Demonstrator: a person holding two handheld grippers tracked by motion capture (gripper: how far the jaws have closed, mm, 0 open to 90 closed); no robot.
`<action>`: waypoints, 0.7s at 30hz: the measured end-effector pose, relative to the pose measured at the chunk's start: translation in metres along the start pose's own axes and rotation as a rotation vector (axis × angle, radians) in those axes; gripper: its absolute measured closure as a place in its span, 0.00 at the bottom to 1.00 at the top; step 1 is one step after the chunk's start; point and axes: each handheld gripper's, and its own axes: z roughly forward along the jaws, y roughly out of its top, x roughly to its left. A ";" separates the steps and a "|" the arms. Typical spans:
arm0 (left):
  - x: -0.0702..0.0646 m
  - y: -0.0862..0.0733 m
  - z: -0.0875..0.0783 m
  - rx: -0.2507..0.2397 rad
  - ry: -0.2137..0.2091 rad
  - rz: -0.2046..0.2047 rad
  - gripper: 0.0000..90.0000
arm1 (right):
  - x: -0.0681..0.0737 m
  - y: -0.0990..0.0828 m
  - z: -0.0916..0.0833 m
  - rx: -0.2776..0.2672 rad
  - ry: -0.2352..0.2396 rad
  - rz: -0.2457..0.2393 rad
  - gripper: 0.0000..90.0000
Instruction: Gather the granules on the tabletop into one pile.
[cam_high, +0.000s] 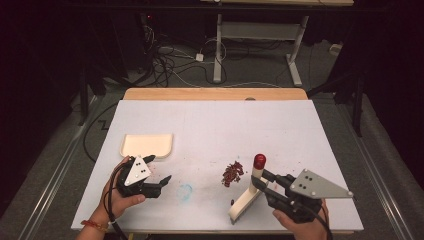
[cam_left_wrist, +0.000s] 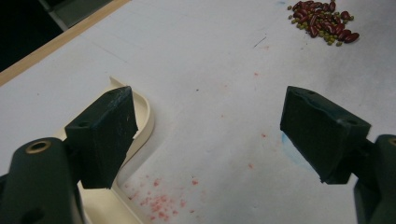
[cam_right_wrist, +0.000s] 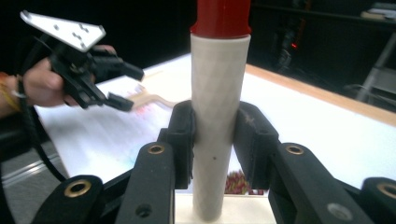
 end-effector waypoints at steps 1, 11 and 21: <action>0.000 0.000 0.000 0.002 -0.001 0.004 0.20 | 0.004 -0.003 0.003 0.003 -0.016 0.007 0.77; 0.001 -0.001 0.000 -0.004 -0.012 0.002 0.20 | 0.010 -0.010 0.036 -0.021 -0.181 -0.007 0.77; -0.001 -0.001 0.002 0.004 -0.019 0.008 0.20 | -0.027 -0.003 0.058 -0.040 -0.286 0.062 0.77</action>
